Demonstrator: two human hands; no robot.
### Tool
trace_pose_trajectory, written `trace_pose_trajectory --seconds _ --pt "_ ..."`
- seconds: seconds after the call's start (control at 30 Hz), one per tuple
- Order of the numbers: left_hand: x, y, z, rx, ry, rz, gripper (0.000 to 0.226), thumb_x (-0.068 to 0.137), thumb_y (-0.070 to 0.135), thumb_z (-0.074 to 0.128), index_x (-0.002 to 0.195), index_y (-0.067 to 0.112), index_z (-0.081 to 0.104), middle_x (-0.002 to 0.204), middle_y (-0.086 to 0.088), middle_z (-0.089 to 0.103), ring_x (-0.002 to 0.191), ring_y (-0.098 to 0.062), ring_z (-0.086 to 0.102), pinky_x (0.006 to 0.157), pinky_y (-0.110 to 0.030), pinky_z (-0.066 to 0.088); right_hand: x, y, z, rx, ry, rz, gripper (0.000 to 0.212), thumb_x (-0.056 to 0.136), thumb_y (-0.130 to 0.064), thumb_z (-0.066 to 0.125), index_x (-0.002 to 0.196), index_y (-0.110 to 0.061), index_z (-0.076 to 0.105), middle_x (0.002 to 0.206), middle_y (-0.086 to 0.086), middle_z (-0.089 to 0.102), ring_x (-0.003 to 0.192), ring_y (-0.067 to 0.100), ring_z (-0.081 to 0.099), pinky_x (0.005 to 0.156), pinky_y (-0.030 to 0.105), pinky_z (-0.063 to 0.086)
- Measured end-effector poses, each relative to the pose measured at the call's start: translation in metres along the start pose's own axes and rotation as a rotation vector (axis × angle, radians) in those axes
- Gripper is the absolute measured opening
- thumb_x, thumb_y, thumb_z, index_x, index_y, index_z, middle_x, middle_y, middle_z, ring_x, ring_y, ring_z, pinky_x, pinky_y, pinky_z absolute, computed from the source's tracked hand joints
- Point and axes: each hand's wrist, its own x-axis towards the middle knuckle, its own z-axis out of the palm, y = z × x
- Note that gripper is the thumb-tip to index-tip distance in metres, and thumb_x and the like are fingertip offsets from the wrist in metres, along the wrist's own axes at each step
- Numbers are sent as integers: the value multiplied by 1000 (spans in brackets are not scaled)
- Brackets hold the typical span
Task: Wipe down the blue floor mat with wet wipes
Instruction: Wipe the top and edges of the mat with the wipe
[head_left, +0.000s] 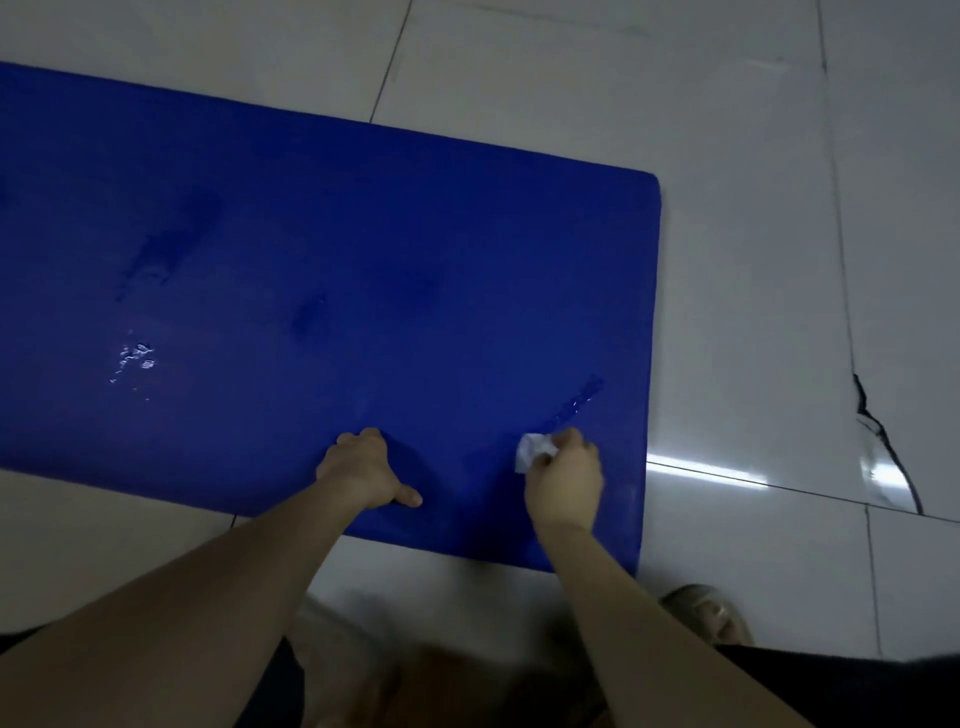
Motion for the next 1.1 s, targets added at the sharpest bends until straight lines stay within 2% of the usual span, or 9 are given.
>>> trace_pose_trajectory --seconds 0.17,0.33,0.4,0.5,0.63,0.73,0.8,0.93,1.1 --pt "2 0 0 32 4 -3 117 62 66 87 149 13 29 141 -12 41 122 -28 50 91 -38 53 -12 -52 39 -71 -149 -293 21 100 -26 55 112 -9 59 116 9 52 84 24 59 73 39 54" --pt "2 -1 1 36 7 8 118 60 67 87 148 14 31 142 -11 41 124 -27 50 94 -38 52 13 -35 15 -116 -182 -407 14 100 -22 56 102 -9 62 113 6 53 75 20 59 65 34 52" --pt "0 0 -2 23 7 6 118 60 66 89 149 14 31 143 -11 40 124 -28 50 94 -38 52 27 -9 -6 -104 -116 -329 13 100 -22 56 98 -11 62 111 4 54 70 15 56 62 29 48" --pt "-3 3 -4 29 -6 -2 119 58 65 90 149 15 31 144 -9 41 124 -27 51 94 -36 51 39 38 -38 -108 9 -203 15 98 -23 58 94 -9 62 109 8 56 75 28 60 67 34 47" --pt "-15 13 -22 242 -62 36 86 61 73 83 123 22 51 113 5 58 98 -15 58 84 -31 55 43 76 -61 -88 91 11 18 100 -28 56 92 -12 60 99 9 61 73 25 56 68 33 45" --pt "-21 36 -44 513 95 157 62 68 67 81 105 24 56 91 8 60 82 -11 60 64 -27 49 43 72 -57 66 142 155 18 97 -32 60 85 -20 55 91 5 69 75 21 65 71 35 55" --pt "-17 50 -55 539 201 229 69 67 63 84 111 22 50 90 6 57 82 -13 60 62 -29 47 39 55 -49 180 157 174 14 98 -27 60 87 -22 53 96 3 72 78 16 68 77 36 57" --pt "7 54 -63 427 156 298 96 61 59 91 129 20 36 112 -1 54 94 -18 57 73 -34 53 26 3 -22 8 59 -5 32 100 -37 57 114 -8 55 112 12 58 88 26 63 71 35 51" --pt "29 48 -61 326 37 321 111 56 56 94 136 20 27 130 -6 47 108 -22 54 83 -37 54 17 -53 24 -159 -146 -400 28 101 -35 52 117 -12 59 118 9 52 83 23 58 67 31 45"
